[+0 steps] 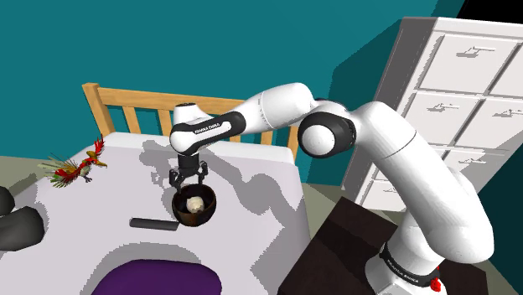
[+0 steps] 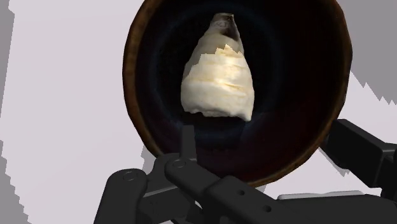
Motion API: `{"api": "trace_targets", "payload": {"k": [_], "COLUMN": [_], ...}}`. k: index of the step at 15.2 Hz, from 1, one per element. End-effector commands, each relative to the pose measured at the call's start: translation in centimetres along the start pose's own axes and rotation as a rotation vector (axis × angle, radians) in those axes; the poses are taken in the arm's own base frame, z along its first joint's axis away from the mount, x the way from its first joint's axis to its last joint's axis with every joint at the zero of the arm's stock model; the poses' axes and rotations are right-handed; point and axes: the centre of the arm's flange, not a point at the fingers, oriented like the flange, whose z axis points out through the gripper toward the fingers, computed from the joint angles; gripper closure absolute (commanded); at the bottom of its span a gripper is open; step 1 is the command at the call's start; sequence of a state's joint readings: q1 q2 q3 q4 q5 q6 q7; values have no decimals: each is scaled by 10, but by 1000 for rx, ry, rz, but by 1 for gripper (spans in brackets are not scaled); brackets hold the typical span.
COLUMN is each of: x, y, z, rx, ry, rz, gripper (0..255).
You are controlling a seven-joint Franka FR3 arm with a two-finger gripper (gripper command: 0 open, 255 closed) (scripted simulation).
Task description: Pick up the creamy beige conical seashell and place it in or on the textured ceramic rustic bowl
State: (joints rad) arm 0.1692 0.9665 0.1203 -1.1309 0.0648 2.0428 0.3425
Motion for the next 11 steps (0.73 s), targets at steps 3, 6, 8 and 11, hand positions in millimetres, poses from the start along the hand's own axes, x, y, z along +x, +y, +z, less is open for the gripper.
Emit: {"api": "trace_targets", "payload": {"k": [3,6,8,11], "x": [0,0,0,0], "y": [0,0,0,0], "z": [0,-40,-50,-50], "rx": [0,0,0,0], "ry": [0,0,0,0], "rz": [0,0,0,0], "gripper": [0,0,0,0]}}
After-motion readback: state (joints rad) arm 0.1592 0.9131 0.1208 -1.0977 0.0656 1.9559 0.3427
